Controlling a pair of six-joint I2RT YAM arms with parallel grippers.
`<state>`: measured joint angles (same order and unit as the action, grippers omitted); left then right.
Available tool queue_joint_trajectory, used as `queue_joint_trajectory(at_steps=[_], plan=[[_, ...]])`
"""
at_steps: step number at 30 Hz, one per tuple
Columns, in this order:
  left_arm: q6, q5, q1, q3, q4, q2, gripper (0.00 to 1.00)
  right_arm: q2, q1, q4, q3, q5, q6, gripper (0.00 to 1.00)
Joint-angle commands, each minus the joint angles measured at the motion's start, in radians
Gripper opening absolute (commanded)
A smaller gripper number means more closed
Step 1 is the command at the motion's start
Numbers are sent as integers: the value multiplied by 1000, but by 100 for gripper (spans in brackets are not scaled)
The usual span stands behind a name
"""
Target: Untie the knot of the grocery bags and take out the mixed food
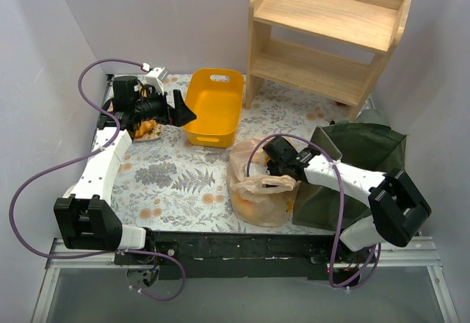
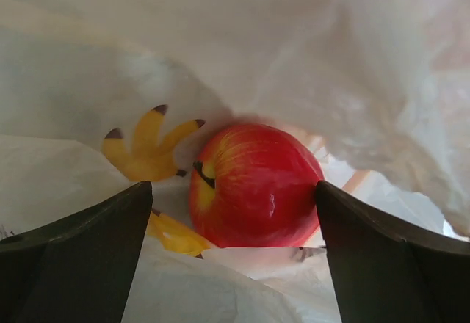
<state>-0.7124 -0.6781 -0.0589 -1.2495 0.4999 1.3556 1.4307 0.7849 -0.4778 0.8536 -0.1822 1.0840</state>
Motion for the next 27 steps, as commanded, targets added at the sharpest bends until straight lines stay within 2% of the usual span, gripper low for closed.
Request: queue_joint_trajectory(at_steps=[1,2,5,6,8,9,12,15,18,23,27], plan=[[-2,-20,4,-14,-11,-21,98,39,-6,96,-59,-75,-4,97],[-5,-21,4,-14,-12,-21,98,46,-6,117,-65,-91,2,95],[-10,-28,4,-13,-11,-24,98,62,-6,140,-61,-92,28,78],[-10,-26,4,-10,-12,-29,98,54,-6,139,-51,-82,28,66],[-9,-24,5,-5,-9,-36,98,40,-7,127,-7,-60,21,51],[-6,-21,5,1,-6,-39,98,19,-6,104,11,-50,11,40],[-7,-24,7,13,-4,-50,98,-21,-1,41,106,9,-53,24],[-6,-31,5,16,-3,-46,98,-68,17,-45,189,84,-130,15],[-5,-34,5,9,-3,-38,98,-108,48,-145,255,173,-202,11],[-9,-55,5,-8,0,-26,98,-160,54,-329,383,406,-283,10],[-19,-81,5,-2,-3,-21,98,-234,56,-346,377,541,-332,9]])
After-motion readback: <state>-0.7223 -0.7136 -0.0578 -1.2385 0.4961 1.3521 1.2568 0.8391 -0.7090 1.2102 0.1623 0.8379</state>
